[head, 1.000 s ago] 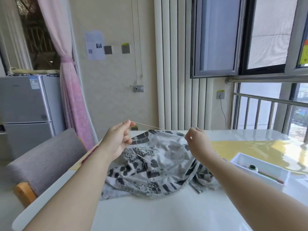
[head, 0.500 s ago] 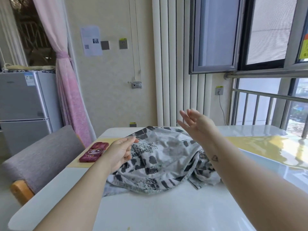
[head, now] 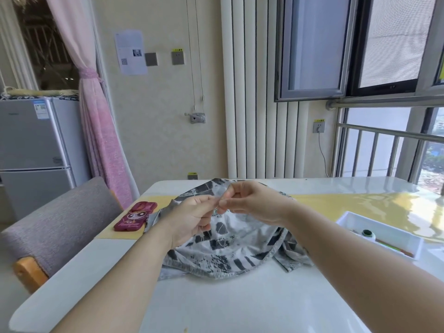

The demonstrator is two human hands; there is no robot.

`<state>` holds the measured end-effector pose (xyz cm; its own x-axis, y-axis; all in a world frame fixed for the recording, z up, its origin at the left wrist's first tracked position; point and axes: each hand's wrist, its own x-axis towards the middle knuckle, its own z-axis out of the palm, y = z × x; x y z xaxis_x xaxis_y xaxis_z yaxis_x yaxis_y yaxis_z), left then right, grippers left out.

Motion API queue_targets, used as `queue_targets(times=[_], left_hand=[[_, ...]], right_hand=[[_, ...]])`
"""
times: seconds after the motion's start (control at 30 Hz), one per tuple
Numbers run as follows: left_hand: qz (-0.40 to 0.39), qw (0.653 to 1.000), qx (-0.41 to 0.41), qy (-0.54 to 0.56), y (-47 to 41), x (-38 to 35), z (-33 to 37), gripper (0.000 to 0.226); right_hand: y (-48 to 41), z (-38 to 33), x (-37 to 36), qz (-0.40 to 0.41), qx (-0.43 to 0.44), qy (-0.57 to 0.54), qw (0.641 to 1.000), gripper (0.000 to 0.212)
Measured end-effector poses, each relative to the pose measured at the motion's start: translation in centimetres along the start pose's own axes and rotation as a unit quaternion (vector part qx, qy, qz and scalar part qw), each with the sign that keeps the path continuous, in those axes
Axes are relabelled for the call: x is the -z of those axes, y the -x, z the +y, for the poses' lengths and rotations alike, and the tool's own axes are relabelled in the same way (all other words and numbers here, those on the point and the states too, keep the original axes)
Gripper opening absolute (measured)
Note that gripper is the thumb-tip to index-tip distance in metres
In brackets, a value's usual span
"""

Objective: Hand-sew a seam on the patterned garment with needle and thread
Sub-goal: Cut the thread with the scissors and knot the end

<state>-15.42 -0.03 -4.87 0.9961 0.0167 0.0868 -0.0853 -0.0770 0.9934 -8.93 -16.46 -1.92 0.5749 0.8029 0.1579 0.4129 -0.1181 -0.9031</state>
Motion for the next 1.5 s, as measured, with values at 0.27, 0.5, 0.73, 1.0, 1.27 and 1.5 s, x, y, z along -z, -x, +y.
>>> queue_targets(times=[0.27, 0.5, 0.73, 1.0, 1.27, 1.5], left_hand=[[0.004, 0.999, 0.001, 0.049, 0.1, 0.2, -0.2, 0.019], [-0.024, 0.997, 0.024, 0.065, 0.4, 0.8, -1.1, 0.024], [-0.047, 0.992, 0.058, 0.102, 0.8, 0.6, -3.5, 0.027], [-0.023, 0.989, 0.082, 0.124, 1.4, 0.3, -5.0, 0.025], [0.002, 0.990, 0.077, 0.121, 1.5, -0.1, -5.1, 0.018], [0.016, 0.996, 0.075, 0.039, 1.2, -0.3, -5.6, 0.016]], right_hand=[[0.7, -0.1, 0.0, -0.014, -0.015, -0.066, 0.998, 0.005], [0.7, -1.7, 1.6, 0.111, 0.034, -0.155, 0.981, 0.003], [-0.4, -3.6, 2.3, 0.196, 0.102, -0.179, 0.959, 0.013], [-0.1, -3.9, 2.3, 0.224, 0.098, -0.207, 0.947, 0.012], [0.2, -4.2, 2.2, 0.230, 0.093, -0.201, 0.948, 0.013], [0.0, -3.8, 2.3, 0.257, 0.105, -0.229, 0.933, 0.015]])
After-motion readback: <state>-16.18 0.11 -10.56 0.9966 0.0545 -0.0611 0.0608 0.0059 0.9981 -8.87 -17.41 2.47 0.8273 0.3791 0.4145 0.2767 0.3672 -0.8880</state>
